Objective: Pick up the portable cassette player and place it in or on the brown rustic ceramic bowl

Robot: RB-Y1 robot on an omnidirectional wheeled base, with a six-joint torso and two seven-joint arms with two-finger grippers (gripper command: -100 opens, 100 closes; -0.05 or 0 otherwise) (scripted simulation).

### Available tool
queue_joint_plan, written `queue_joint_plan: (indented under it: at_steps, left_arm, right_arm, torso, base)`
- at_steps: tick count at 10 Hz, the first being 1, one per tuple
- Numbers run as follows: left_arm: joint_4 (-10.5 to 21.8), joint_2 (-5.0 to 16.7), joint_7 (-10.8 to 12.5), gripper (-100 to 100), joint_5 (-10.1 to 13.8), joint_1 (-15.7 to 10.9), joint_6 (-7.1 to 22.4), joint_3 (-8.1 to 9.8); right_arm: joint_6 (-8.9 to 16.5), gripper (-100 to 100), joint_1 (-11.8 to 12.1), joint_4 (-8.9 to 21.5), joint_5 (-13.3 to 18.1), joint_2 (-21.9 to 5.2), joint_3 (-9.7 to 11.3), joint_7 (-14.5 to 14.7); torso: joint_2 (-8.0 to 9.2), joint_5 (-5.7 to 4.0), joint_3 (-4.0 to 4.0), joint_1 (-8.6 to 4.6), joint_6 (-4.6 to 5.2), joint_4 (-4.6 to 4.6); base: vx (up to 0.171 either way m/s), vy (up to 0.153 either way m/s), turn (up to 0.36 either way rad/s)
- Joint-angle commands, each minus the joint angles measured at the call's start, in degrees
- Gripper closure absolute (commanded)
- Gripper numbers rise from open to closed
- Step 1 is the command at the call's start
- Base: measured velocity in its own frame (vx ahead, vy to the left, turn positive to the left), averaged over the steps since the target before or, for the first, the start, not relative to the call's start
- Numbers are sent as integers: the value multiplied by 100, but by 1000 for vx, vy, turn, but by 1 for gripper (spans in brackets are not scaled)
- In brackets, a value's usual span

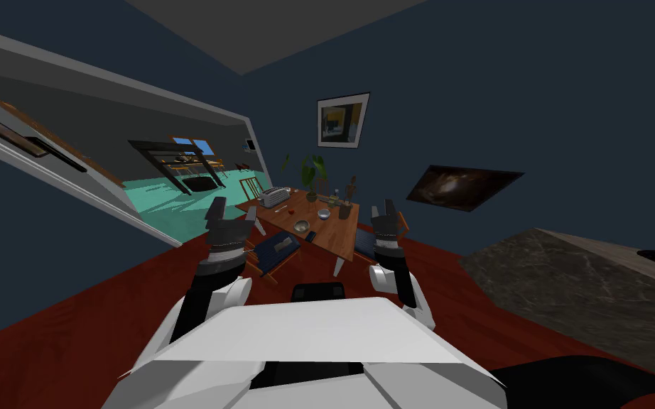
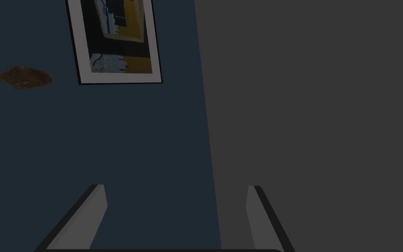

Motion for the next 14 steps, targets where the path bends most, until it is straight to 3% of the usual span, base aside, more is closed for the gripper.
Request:
queue_joint_plan:
  at_steps: [1,5,8,11,14]
  left_arm:
    - [213,186,21,-100,-9,-42,-40,-37]
    - [869,448,98,-100,-26,-175,-178,-171]
    - [1147,499,125,-100,-29,-217,-224,-217]
    - [1787,630,221,-100,-33,-359,-384,-381]
    - [2215,668,256,-100,-34,-411,-443,-441]
  right_arm:
    - [0,0,0,0,0,0,0,0]
    - [0,0,0,0,0,0,0,0]
    - [0,0,0,0,0,0,0,0]
    - [0,0,0,0,0,0,0,0]
    - [0,0,0,0,0,0,0,0]
  torso:
    - [0,0,0,0,0,0]
    - [2,3,1,12,1,0]
    - [2,2,1,8,1,0]
    - [5,3,3,11,0,1]
    - [5,2,3,10,0,1]
  base:
    - [-3,8,-71]
    - [-9,26,-88]
    - [-10,17,-50]
    - [-18,25,-114]
    - [-16,21,-63]
